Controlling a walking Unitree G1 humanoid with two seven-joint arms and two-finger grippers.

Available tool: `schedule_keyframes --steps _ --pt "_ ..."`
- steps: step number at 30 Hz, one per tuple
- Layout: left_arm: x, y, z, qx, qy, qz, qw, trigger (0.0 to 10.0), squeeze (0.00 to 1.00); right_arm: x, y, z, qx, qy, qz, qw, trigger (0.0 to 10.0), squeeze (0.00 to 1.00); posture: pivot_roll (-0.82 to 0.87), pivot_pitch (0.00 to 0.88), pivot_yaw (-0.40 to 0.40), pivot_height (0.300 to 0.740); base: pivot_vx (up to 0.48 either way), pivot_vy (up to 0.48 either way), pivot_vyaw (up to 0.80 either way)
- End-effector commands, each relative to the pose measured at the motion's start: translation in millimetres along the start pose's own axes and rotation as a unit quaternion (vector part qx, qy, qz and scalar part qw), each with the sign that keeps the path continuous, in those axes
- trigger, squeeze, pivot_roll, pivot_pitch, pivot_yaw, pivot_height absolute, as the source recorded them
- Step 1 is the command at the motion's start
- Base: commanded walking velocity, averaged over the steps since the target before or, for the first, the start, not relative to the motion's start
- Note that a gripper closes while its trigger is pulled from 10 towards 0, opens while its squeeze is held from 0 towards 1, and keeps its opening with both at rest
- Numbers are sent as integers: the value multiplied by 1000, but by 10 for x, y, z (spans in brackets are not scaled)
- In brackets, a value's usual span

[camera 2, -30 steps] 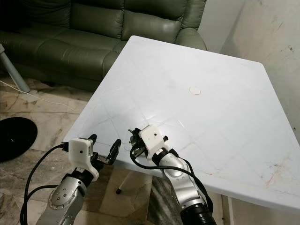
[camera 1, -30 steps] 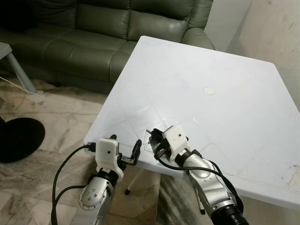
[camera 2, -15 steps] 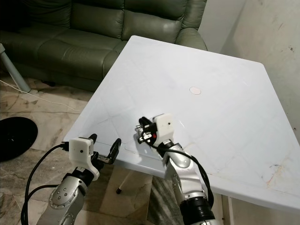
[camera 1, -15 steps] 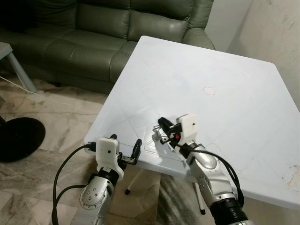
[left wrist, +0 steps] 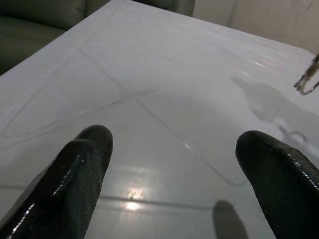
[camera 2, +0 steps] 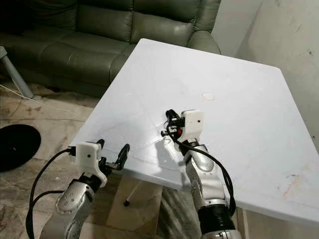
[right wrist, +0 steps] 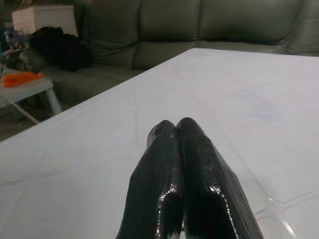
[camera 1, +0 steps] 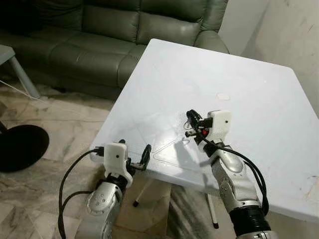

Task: Hang keys on a hook

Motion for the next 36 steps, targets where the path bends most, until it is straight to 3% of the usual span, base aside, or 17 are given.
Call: schedule_keyframes --steps 1,14,18,23,26,28,32,36 --pt "18 -31 -15 2 6 3 1000 10000 0 135 42 114 -19 0 29 999 10000 0 59 78 -127 740 0 0 0" --pt "263 -134 -55 0 8 48 999 10000 0 211 349 320 -84 16 60 995 10000 0 39 47 -113 740 0 0 0" --pt "335 -167 -103 4 8 67 998 10000 0 203 467 372 -103 43 62 992 10000 0 33 31 -105 740 0 0 0" --pt "563 -289 -249 10 -13 96 995 10000 0 161 580 669 -167 67 48 982 10000 0 26 17 -98 740 0 0 0" --pt "632 -322 -308 11 -17 104 994 10000 0 155 603 744 -179 76 44 980 10000 0 19 13 -91 740 0 0 0" --pt "749 -358 -436 17 -14 116 993 10000 0 130 657 888 -207 89 31 974 10000 0 11 13 -81 740 0 0 0" --pt "798 -372 -535 22 9 119 993 10000 0 100 722 983 -233 87 20 968 10000 0 4 18 -73 740 0 0 0" --pt "775 -373 -571 26 16 117 993 10000 0 81 767 962 -240 83 19 967 10000 0 -3 16 -71 740 0 0 0"
Point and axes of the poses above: a point about 5 cm out from each wrist's last joint towards the gripper, its own y axis pointing back from the gripper into the wrist, its own x axis along the axis of the wrist's last joint, z = x × y, the point moved 6 cm from there along -y, pointing out of the wrist towards the gripper, and after that the axes turned 11 degrees about y, right-handed, at the moved point
